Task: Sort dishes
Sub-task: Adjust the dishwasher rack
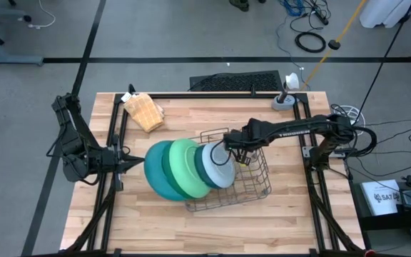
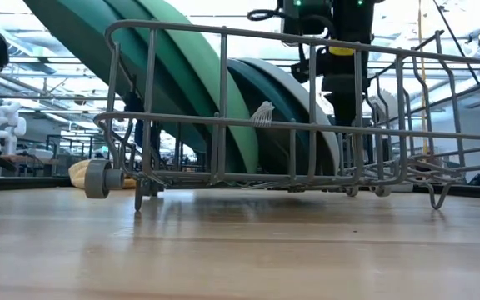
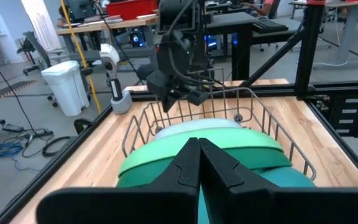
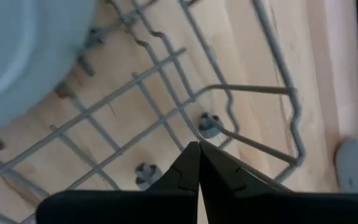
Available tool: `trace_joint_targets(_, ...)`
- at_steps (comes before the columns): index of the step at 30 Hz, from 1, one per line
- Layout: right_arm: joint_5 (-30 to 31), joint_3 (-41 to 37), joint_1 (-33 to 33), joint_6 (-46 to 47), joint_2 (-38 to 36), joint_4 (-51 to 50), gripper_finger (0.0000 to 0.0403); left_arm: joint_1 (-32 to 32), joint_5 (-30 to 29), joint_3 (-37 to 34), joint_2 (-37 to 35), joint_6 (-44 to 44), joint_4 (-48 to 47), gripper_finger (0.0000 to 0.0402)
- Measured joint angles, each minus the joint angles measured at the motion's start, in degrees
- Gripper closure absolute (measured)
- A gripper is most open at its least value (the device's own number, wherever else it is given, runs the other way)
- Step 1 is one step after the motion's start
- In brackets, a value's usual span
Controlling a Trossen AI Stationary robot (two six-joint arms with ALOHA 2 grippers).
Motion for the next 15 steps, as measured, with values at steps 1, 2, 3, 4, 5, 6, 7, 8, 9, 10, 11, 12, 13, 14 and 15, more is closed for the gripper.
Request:
trace_joint_targets(1,0.36,0.00,-0.28,1.11,0.01,-0.72,0.0403,0.00,-0.02,0.00,0.03,0.00,-0.01,0.0394)
trace_joint_targets(2,0.90,0.00,-0.46,2.29,-0.03,-1.29,0.0403,0.00,-0.02,0.00,0.06,0.00,-0.05,0.0394)
trace_joint_targets(3,1.35,0.00,-0.63,3.58,-0.08,-2.11,0.0403,0.00,-0.02,0.00,0.06,0.00,-0.20,0.0394)
trace_joint_targets(4,1.37,0.00,-0.93,4.98,-0.18,-3.11,0.0403,0.02,-0.02,0.00,0.06,0.02,-0.32,0.0394)
trace_joint_targets(5,1.30,0.00,-1.19,6.52,-0.30,-4.12,0.0403,0.00,-0.02,0.00,0.08,0.02,-0.31,0.0394)
trace_joint_targets(6,1.49,0.00,-1.41,7.91,-0.43,-5.13,0.0403,0.00,-0.02,0.00,0.08,0.02,-0.32,0.0394)
trace_joint_targets(7,1.90,0.00,-1.54,9.13,-0.47,-6.09,0.0403,0.00,-0.02,0.00,0.08,0.02,-0.33,0.0394)
trace_joint_targets(8,2.28,0.00,-1.71,10.35,-0.47,-7.17,0.0403,0.00,-0.02,0.00,0.06,0.02,-0.36,0.0394)
trace_joint_targets(9,2.50,-0.04,-1.73,11.78,-0.47,-8.09,0.0403,0.02,-0.02,0.00,0.06,0.05,-0.44,0.0394)
trace_joint_targets(10,2.54,-0.04,-1.90,13.11,-0.47,-8.76,0.0403,0.00,-0.02,0.00,0.06,0.15,-0.48,0.0394)
trace_joint_targets(11,2.48,-0.04,-2.07,14.30,-0.47,-9.20,0.0403,0.00,-0.02,0.00,0.06,0.20,-0.48,0.0394)
trace_joint_targets(12,2.41,-0.04,-2.16,15.41,-0.47,-9.44,0.0403,0.00,-0.02,0.00,0.06,0.20,-0.48,0.0394)
trace_joint_targets(13,2.48,-0.04,-2.23,16.43,-0.47,-9.63,0.0403,0.00,-0.02,0.00,0.06,0.22,-0.48,0.0394)
trace_joint_targets(14,2.49,-0.04,-2.29,17.36,-0.47,-9.90,0.0403,0.02,-0.03,0.00,0.06,0.22,-0.48,0.0394)
trace_joint_targets(15,2.47,-0.04,-2.37,18.36,-0.47,-10.32,0.0403,0.00,-0.02,0.00,0.06,0.22,-0.48,0.0394)
